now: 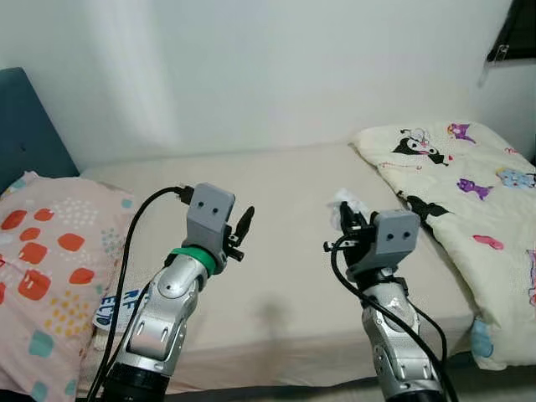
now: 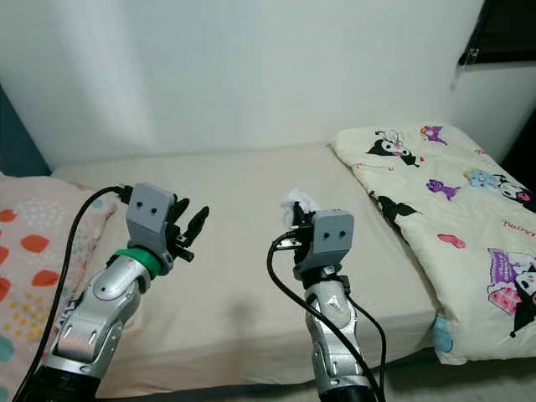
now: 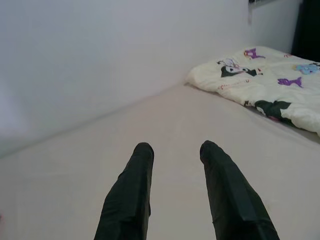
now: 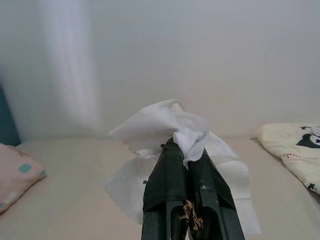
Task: Clean up the room
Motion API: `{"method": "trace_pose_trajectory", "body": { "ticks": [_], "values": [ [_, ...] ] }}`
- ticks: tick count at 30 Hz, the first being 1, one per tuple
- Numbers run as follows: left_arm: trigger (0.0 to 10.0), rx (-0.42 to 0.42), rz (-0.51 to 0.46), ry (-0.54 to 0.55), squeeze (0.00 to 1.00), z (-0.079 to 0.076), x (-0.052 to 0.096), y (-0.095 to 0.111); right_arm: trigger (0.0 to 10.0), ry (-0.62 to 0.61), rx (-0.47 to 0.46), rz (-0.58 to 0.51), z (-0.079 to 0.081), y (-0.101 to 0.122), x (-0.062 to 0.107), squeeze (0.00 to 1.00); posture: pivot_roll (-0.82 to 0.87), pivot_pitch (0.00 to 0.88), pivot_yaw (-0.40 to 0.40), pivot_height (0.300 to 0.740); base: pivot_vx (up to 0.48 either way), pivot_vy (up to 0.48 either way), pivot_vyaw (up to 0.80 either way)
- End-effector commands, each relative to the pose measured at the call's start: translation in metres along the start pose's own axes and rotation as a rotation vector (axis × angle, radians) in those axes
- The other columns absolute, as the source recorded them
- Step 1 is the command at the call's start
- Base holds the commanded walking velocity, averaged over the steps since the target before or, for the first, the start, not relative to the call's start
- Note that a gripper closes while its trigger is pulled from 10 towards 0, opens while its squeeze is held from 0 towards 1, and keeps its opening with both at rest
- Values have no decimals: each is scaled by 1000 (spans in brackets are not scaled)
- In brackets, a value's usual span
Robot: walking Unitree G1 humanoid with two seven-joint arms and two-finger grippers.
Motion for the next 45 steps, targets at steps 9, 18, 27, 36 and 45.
{"method": "trace_pose_trajectory", "body": {
  "ticks": [9,18,27,36,45],
  "values": [
    [10000,-6,12,-3,0,1,0,-4,10000,-13,-11,15,0,-2,3,0,-128,21,95,700,0,-435,0],
    [10000,-10,18,-2,0,1,0,-4,10000,-18,-12,18,-1,-3,4,0,-128,23,102,700,0,-414,0],
    [10000,-16,41,-1,0,2,0,-7,10000,-19,-24,24,1,-5,6,0,-126,28,110,700,0,-117,0],
    [10000,-16,48,-3,0,2,-1,-7,10000,10,-30,56,7,-9,7,0,-124,29,111,700,0,0,0],
    [10000,-20,52,-3,0,2,-1,-7,10000,23,-41,72,7,-11,7,0,-124,27,112,700,0,0,588]
  ]
}}
Point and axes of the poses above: a point about 5 cm out from each wrist's last joint towards the gripper, its own x axis pointing back from the gripper into the wrist, its own y axis along the axis of the wrist's last joint, z = x × y, the point moved 1 cm from there along -x, pointing out of the wrist towards the gripper, and after that the axes turned 9 degrees about -x, right-handed, at the moved point
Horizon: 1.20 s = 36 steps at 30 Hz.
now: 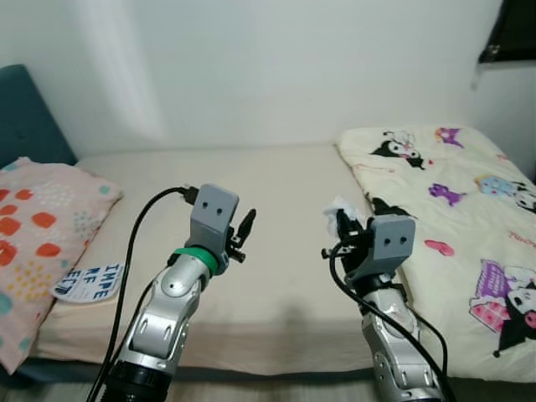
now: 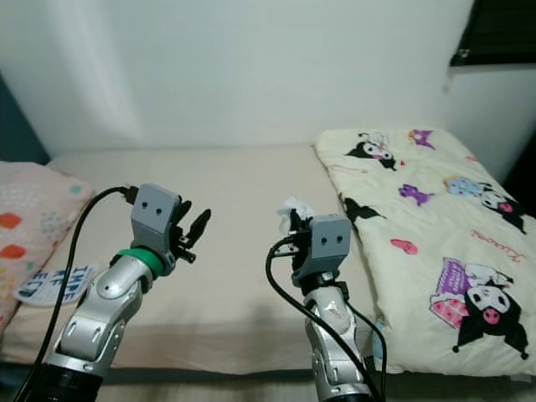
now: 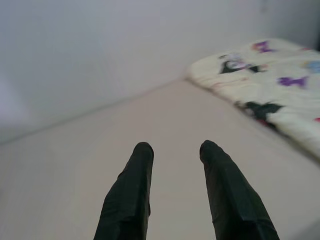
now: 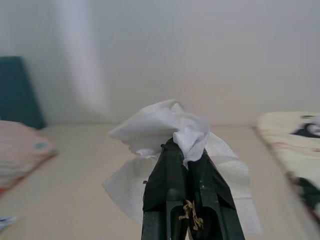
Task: Clean up the room
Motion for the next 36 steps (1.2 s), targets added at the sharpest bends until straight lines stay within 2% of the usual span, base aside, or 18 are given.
{"method": "trace_pose_trajectory", "body": {
  "ticks": [1,12,19,32,36],
  "values": [
    [10000,-8,28,6,0,2,2,-6,10000,11,-17,24,3,-5,1,0,-125,27,112,700,0,0,738],
    [10000,-13,29,6,0,2,1,-6,10000,-14,-60,22,-1,-3,0,0,-126,24,112,700,0,0,665],
    [10000,-22,38,18,0,5,0,-7,10000,-22,-92,24,-1,-3,-1,0,-125,19,114,700,0,0,0],
    [10000,-25,50,31,0,7,0,-9,10000,-11,-90,30,1,-3,0,0,-124,22,117,700,339,0,0],
    [10000,-31,41,32,0,7,-1,-8,10000,15,-32,37,3,-4,1,0,-124,24,118,700,411,0,0]
  ]
}}
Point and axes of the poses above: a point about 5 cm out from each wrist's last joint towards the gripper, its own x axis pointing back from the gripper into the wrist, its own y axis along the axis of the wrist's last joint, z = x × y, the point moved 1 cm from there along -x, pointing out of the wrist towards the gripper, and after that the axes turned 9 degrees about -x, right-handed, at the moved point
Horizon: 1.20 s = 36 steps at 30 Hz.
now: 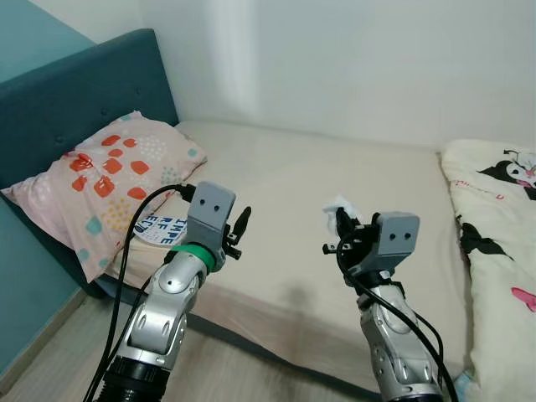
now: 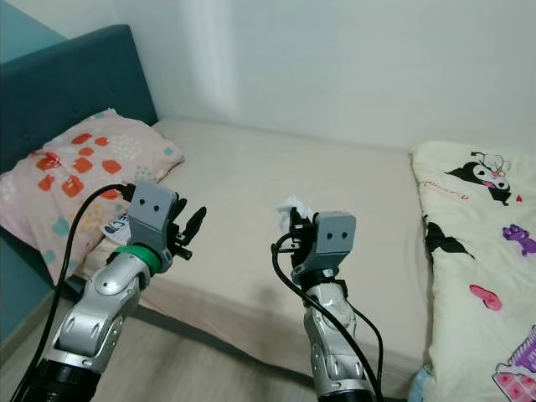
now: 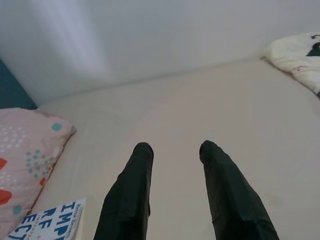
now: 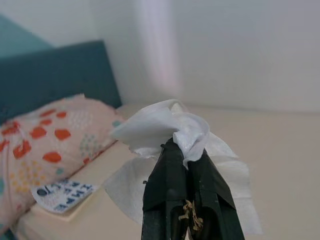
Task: Clean up the room
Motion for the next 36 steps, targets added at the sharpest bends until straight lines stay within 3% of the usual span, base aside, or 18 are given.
{"method": "trace_pose_trajectory", "body": {
  "ticks": [1,5,16,25,36],
  "values": [
    [10000,-14,25,12,0,4,1,-6,10000,30,62,22,5,-5,3,0,-124,26,118,700,458,0,675],
    [10000,-11,29,15,0,4,1,-7,10000,58,137,32,8,-8,4,0,-123,26,117,700,452,0,678],
    [10000,9,31,12,0,3,1,-6,10000,66,103,30,10,-8,4,0,-124,29,116,700,0,0,123],
    [10000,15,35,14,0,2,2,-7,10000,173,106,83,23,-17,10,0,-124,33,115,700,0,0,0],
    [10000,100,131,8,0,-6,10,-28,10000,79,67,97,11,-21,10,0,-122,39,114,700,0,0,133]
  ]
}}
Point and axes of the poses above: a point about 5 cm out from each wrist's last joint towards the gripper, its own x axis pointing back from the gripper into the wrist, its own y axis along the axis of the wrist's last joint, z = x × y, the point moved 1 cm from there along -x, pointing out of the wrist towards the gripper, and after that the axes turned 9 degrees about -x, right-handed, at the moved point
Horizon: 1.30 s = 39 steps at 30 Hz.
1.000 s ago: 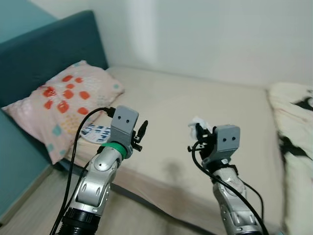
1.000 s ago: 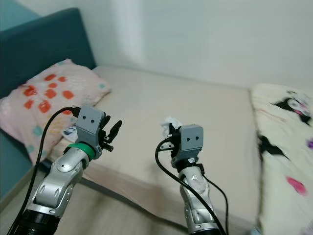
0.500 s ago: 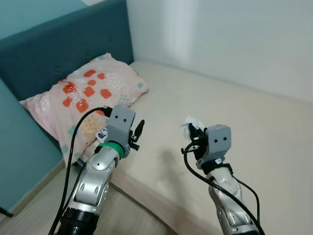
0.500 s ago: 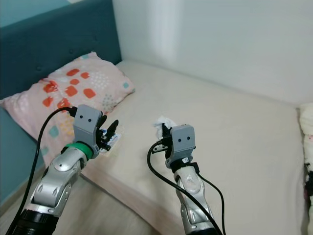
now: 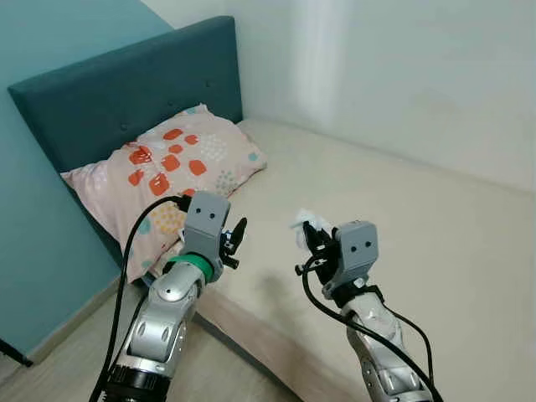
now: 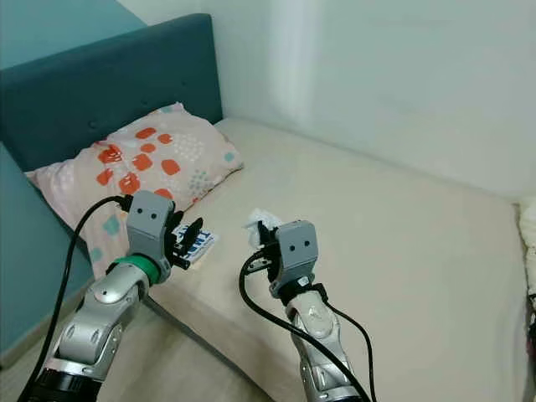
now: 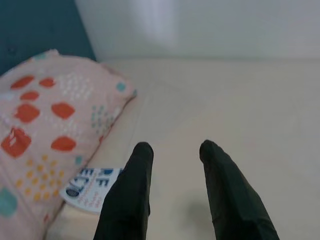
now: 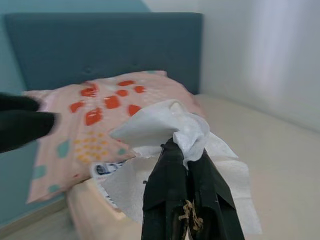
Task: Clean up the room
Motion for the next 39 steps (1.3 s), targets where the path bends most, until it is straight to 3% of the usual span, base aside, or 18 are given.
{"method": "trace_pose_trajectory", "body": {
  "ticks": [1,6,7,9,12,39],
  "values": [
    [10000,29,63,9,0,1,4,-13,10000,-43,-15,29,-6,-6,2,0,-122,39,114,700,0,0,731],
    [10000,-6,71,6,0,1,6,-14,10000,-54,-16,22,-9,-5,0,0,-118,41,113,700,0,0,731],
    [10000,-88,24,0,0,1,7,-11,10000,-49,-20,16,-8,-3,-2,0,-115,41,113,700,0,0,731],
    [10000,-110,12,-4,0,1,7,-10,10000,-47,-21,16,-8,-3,-2,0,-115,41,113,700,0,0,731],
    [10000,-82,18,7,0,1,7,-9,10000,-34,-27,12,-5,-3,-3,0,-112,42,115,700,0,0,729],
    [10000,-105,27,24,0,5,4,-10,10000,87,-84,-15,13,1,-5,0,-106,25,120,700,0,0,718]
  ]
}}
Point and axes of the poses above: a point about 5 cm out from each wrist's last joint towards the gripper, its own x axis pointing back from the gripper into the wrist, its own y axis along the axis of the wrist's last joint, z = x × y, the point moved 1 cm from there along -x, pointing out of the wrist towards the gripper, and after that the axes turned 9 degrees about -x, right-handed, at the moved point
